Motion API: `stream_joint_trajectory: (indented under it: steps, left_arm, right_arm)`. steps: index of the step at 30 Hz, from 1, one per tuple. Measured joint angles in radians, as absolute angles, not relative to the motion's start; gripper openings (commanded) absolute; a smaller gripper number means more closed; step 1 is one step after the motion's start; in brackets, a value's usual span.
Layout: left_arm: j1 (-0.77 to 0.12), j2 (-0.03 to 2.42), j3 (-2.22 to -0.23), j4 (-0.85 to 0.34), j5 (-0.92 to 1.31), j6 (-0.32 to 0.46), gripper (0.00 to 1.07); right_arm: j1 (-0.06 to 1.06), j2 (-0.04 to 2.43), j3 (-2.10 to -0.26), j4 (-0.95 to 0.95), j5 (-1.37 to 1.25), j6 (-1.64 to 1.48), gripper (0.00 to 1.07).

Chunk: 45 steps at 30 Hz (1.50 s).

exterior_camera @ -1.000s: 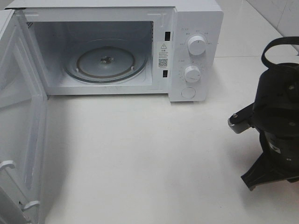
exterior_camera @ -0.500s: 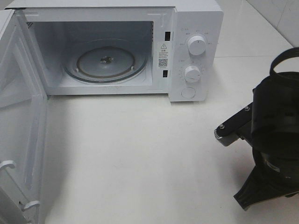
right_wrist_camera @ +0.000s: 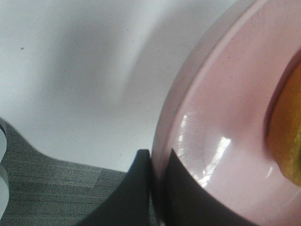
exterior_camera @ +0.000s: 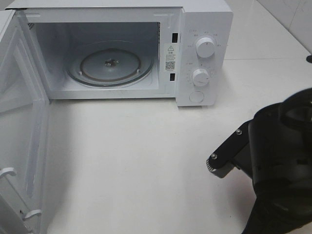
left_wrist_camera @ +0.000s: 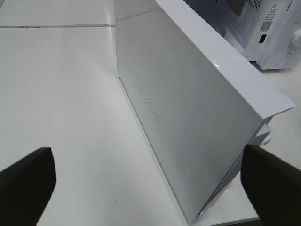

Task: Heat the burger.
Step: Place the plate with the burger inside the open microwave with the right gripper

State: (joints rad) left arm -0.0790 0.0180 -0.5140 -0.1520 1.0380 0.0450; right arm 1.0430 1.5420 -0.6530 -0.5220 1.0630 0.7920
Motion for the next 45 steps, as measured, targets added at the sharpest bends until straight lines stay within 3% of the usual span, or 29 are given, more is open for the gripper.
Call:
stream_joint_trajectory:
  steps: [16, 45]
  left_arm:
    - [-0.079, 0.018, -0.514, -0.152, 1.038, 0.045, 1.0]
    - [-0.079, 0.018, -0.514, -0.152, 1.038, 0.045, 1.0]
  right_arm:
    - [1.24, 1.542, -0.653, -0.509, 1.089, 0.806, 0.0]
    - [1.244, 1.542, -0.649, -0.624, 0.945, 0.512, 0.0]
